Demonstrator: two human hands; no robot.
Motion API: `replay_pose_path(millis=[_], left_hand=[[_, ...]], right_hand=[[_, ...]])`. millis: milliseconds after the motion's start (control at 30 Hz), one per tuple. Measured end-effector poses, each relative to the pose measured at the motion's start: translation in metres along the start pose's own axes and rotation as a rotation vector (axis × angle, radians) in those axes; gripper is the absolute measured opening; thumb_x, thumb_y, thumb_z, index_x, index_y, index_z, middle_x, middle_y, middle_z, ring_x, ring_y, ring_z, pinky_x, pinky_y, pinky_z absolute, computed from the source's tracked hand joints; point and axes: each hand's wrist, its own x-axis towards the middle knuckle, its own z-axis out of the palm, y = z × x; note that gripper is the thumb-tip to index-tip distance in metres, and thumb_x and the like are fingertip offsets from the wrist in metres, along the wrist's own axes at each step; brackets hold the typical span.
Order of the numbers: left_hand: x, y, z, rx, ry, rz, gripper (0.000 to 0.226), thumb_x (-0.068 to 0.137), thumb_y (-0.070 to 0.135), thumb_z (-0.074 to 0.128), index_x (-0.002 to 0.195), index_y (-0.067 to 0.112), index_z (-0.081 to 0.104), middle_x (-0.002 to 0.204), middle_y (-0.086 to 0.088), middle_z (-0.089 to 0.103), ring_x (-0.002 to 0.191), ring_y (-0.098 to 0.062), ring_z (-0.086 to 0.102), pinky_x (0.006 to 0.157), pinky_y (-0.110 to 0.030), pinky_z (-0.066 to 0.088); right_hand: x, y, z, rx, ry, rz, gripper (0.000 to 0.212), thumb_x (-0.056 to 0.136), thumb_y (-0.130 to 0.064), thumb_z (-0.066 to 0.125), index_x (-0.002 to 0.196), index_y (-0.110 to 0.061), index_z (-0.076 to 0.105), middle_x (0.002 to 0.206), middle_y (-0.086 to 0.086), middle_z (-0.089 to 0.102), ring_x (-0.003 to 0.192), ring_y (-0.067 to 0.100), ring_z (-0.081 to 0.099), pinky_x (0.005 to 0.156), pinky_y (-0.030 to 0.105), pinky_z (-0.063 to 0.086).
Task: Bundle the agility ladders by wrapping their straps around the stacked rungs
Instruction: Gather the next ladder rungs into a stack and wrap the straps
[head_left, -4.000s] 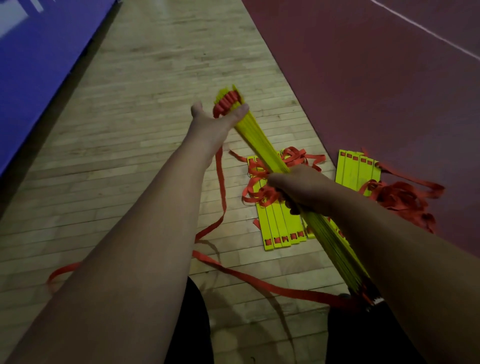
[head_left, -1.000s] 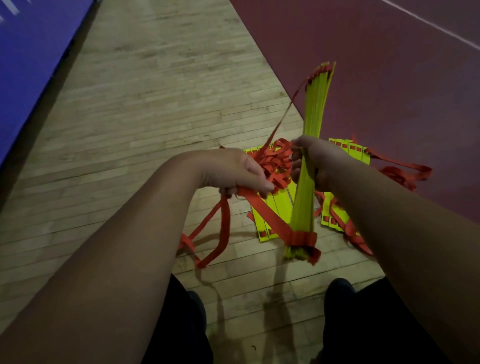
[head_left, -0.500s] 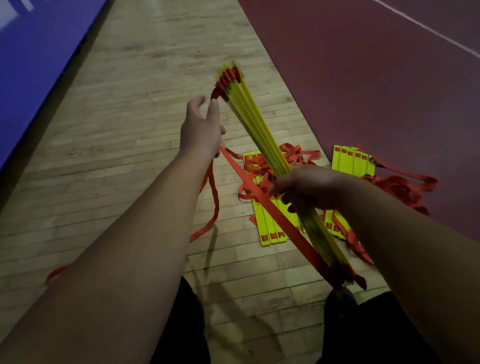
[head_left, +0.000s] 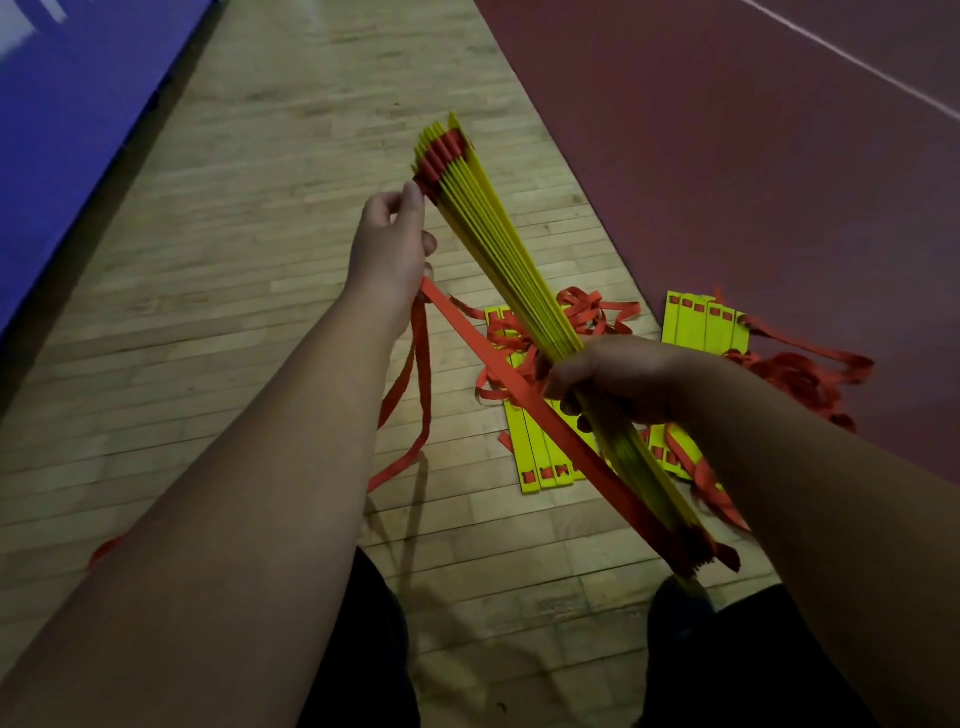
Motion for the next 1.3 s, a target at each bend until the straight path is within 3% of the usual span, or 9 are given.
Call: replay_pose_path(millis=[167, 267, 533, 667, 800, 867, 1000, 1167, 1300], left_hand=[[0.007, -0.005, -0.007, 0.071, -0.08, -0.054, 0.038, 0.099, 0.066, 0.064, 0.1, 0.03, 0.073, 0.078, 0.007, 0.061, 0.065, -0.009, 0.052, 0.068, -0.033, 0.044], [0.006, -0.004, -0.012, 0.161, -0.13, -0.107, 0.04, 0.095, 0.065, 0.068, 0.093, 0.027, 0.079, 0.079, 0.006, 0.057, 0.065, -0.013, 0.049, 0.065, -0.032, 0.045], [-0.006, -0.008, -0.012, 0.372, -0.439, -0.09, 0.016, 0.091, 0.023, 0.086, 0.106, 0.018, 0.083, 0.079, 0.005, 0.075, 0.077, -0.015, 0.07, 0.07, -0.028, 0.058], [-0.007, -0.009, -0.015, 0.523, -0.483, -0.005, 0.011, 0.094, 0.024, 0.085, 0.105, 0.023, 0.083, 0.085, 0.007, 0.081, 0.086, -0.013, 0.077, 0.078, -0.029, 0.058], [-0.008, -0.009, -0.015, 0.61, -0.547, 0.038, 0.009, 0.097, 0.026, 0.082, 0.105, 0.024, 0.081, 0.096, 0.001, 0.083, 0.095, -0.017, 0.08, 0.092, -0.037, 0.062], [-0.007, -0.012, -0.015, 0.683, -0.572, 0.062, 0.007, 0.099, 0.027, 0.08, 0.105, 0.024, 0.079, 0.095, 0.002, 0.083, 0.096, -0.019, 0.08, 0.095, -0.041, 0.063], [-0.009, -0.019, -0.016, 0.716, -0.659, 0.048, 0.005, 0.106, 0.024, 0.071, 0.107, 0.02, 0.073, 0.092, 0.001, 0.083, 0.094, -0.025, 0.08, 0.079, -0.035, 0.061], [-0.01, -0.021, -0.013, 0.807, -0.665, 0.074, 0.02, 0.107, 0.046, 0.065, 0.102, 0.028, 0.072, 0.083, 0.001, 0.081, 0.071, -0.017, 0.063, 0.066, -0.036, 0.051], [-0.014, -0.015, -0.015, 0.846, -0.612, 0.053, 0.04, 0.104, 0.064, 0.059, 0.101, 0.028, 0.077, 0.077, 0.003, 0.08, 0.073, -0.014, 0.06, 0.062, -0.032, 0.042]], right_hand=[[-0.004, -0.004, 0.001, 0.016, 0.079, -0.012, 0.025, 0.096, -0.027, 0.072, 0.111, -0.008, 0.068, 0.087, 0.006, 0.059, 0.077, 0.019, 0.057, 0.072, 0.04, 0.048], [-0.004, -0.005, -0.001, 0.103, 0.214, 0.0, 0.037, 0.099, -0.046, 0.065, 0.115, -0.014, 0.073, 0.084, 0.004, 0.06, 0.073, 0.018, 0.057, 0.072, 0.039, 0.045], [0.004, -0.003, -0.012, 0.221, 0.509, -0.007, 0.034, 0.1, -0.046, 0.071, 0.112, -0.014, 0.069, 0.081, 0.004, 0.067, 0.057, 0.016, 0.059, 0.052, 0.026, 0.044], [-0.001, 0.0, -0.02, 0.058, 0.599, -0.056, 0.041, 0.098, -0.048, 0.076, 0.114, -0.012, 0.064, 0.089, 0.009, 0.072, 0.061, 0.02, 0.071, 0.053, 0.032, 0.055], [-0.002, 0.005, -0.023, -0.07, 0.64, -0.103, 0.036, 0.086, -0.046, 0.088, 0.105, -0.022, 0.067, 0.101, 0.009, 0.077, 0.09, 0.03, 0.078, 0.08, 0.052, 0.066], [-0.004, 0.005, -0.021, -0.032, 0.615, -0.113, 0.039, 0.078, -0.042, 0.088, 0.106, -0.027, 0.066, 0.104, 0.011, 0.077, 0.092, 0.033, 0.079, 0.081, 0.061, 0.066], [-0.002, 0.007, -0.021, 0.015, 0.578, -0.114, 0.046, 0.076, -0.035, 0.082, 0.114, -0.029, 0.057, 0.109, 0.017, 0.074, 0.092, 0.04, 0.078, 0.074, 0.067, 0.065], [-0.002, 0.005, -0.022, -0.078, 0.719, -0.099, 0.051, 0.078, -0.035, 0.089, 0.113, -0.027, 0.054, 0.101, 0.009, 0.075, 0.088, 0.033, 0.077, 0.079, 0.063, 0.065], [-0.004, 0.004, -0.028, -0.03, 0.81, -0.107, 0.038, 0.091, -0.02, 0.082, 0.118, -0.022, 0.055, 0.105, 0.008, 0.07, 0.083, 0.025, 0.071, 0.062, 0.044, 0.061]])
